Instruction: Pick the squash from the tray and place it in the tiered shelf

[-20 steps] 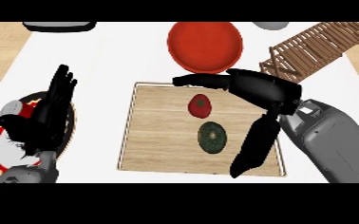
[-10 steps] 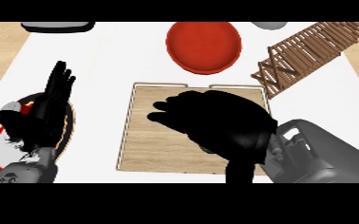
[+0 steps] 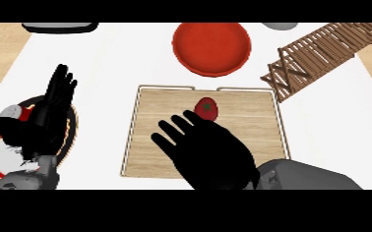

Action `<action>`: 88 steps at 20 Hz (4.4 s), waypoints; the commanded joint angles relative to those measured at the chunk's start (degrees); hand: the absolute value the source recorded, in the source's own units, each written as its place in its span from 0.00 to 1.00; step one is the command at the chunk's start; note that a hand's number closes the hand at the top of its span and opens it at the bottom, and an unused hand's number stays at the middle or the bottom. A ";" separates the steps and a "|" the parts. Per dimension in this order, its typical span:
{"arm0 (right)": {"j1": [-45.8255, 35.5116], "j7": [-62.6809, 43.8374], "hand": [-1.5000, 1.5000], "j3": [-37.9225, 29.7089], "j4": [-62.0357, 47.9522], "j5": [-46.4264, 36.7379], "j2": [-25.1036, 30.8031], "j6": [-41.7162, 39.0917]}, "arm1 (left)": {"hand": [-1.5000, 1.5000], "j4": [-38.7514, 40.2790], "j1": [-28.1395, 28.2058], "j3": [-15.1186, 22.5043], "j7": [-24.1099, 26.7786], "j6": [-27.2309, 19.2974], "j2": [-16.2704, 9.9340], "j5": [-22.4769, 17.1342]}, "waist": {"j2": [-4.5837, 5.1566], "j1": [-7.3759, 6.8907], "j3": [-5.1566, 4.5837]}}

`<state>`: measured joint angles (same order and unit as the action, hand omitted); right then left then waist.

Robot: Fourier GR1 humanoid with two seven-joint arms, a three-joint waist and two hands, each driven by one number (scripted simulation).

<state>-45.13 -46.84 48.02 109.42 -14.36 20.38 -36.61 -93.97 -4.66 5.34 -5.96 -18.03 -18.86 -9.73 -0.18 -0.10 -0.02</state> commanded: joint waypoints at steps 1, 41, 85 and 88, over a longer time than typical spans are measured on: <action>-0.83 -2.96 0.00 2.97 -3.16 -6.49 -0.64 -2.86 | 0.50 0.80 0.67 0.95 1.70 -0.33 2.10 1.11 | 0.13 -0.14 -0.01; 22.57 32.20 0.00 -5.43 -22.83 -46.48 -8.56 2.40 | 0.50 -2.95 0.99 -5.64 -2.75 7.25 6.56 7.27 | 0.12 -0.02 0.02; 36.56 61.54 1.00 -77.35 -29.90 13.28 35.36 4.16 | 0.50 -3.17 2.82 -9.65 -1.46 10.12 6.97 6.72 | 0.18 -0.17 0.02; 27.35 58.22 1.00 -72.45 -35.71 11.14 33.96 7.40 | 0.50 0.54 1.37 -9.79 0.33 11.39 7.24 6.37 | 0.41 -0.91 0.01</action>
<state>-10.75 12.99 -25.61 80.27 -2.34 54.30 -30.53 -96.10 -3.76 -3.30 -8.26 -8.73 -11.20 -2.24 0.01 -0.19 -0.04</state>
